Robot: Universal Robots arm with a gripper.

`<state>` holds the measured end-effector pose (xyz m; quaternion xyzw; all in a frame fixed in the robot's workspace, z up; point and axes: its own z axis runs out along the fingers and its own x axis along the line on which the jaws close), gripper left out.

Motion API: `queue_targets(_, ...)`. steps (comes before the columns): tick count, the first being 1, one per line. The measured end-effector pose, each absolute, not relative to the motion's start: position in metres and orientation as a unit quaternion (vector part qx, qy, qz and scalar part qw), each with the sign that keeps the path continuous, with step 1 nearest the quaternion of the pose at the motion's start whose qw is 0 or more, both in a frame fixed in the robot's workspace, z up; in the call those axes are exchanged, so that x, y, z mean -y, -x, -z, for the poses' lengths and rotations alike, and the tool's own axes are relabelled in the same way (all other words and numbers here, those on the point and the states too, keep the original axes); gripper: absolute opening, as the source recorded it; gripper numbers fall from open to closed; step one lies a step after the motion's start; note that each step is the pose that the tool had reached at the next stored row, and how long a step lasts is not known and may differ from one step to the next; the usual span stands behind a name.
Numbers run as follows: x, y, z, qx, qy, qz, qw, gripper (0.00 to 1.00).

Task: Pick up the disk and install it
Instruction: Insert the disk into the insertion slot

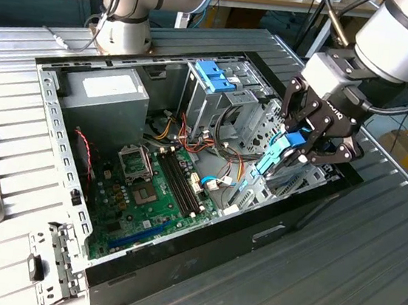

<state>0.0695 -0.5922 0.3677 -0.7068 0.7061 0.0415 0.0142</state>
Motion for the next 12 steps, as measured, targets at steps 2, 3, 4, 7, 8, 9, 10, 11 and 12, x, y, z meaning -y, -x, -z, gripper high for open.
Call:
queue_targets(2, 0.5923, -0.0695, -0.3661, -0.706, 0.707, -0.042, 0.014, 0.37)
queue_targets(3, 0.5922, -0.0695, -0.3655, -0.706, 0.707, -0.042, 0.014, 0.37)
queue_targets(4, 0.5922, -0.0695, -0.365, -0.706, 0.707, -0.042, 0.014, 0.37)
queue_targets(7, 0.5923, -0.0695, -0.364, -0.706, 0.707, -0.042, 0.014, 0.37)
queue_targets(8, 0.5922, -0.0695, -0.364, -0.706, 0.707, -0.042, 0.014, 0.37)
queue_targets(9, 0.5922, -0.0695, -0.364, -0.706, 0.707, -0.042, 0.014, 0.37)
queue_targets(10, 0.5922, -0.0695, -0.3639, -0.706, 0.707, -0.042, 0.014, 0.37)
queue_targets(11, 0.5922, -0.0695, -0.364, -0.706, 0.707, -0.042, 0.014, 0.37)
queue_targets(12, 0.5922, -0.0695, -0.3639, -0.706, 0.707, -0.042, 0.014, 0.37)
